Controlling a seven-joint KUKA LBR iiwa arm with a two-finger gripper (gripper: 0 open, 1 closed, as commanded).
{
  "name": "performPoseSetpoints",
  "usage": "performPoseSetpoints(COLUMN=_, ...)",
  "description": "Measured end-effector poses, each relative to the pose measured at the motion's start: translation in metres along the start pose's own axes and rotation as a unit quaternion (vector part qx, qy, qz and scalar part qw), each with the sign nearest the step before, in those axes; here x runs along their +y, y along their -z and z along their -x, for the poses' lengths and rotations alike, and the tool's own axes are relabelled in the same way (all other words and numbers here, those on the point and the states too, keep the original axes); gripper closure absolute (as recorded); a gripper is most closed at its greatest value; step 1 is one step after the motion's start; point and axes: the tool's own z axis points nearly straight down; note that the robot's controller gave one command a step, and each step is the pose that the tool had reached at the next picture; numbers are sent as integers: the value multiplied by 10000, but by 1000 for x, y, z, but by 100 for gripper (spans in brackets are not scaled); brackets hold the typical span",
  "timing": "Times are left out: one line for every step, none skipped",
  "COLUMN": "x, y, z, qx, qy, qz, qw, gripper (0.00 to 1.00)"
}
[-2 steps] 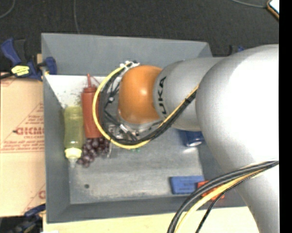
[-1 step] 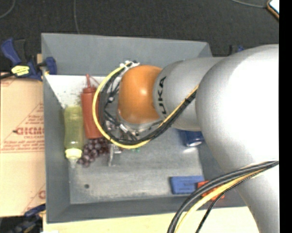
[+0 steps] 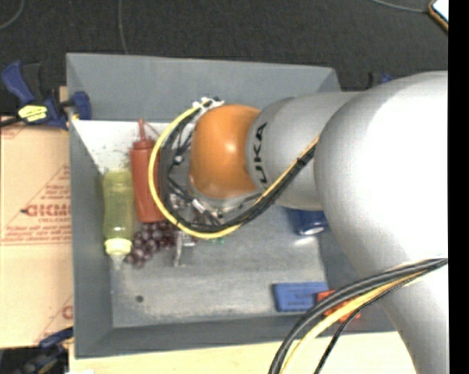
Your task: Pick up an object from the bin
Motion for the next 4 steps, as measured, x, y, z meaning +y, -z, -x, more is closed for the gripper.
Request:
performPoseSetpoints(x=12, y=98, z=11, qx=3, qy=-517, qz=1, qw=9987, gripper=0)
performPoseSetpoints(x=15, y=40, z=14, qx=-8, qy=-301, qz=-6, qw=9995, gripper=0)
performPoseSetpoints(x=52, y=45, z=-28, qx=-69, qy=-531, qz=-8, qw=9986, gripper=0)
performPoseSetpoints(x=46, y=-5, z=4, qx=-37, qy=-379, qz=-31, qw=9993, gripper=100)
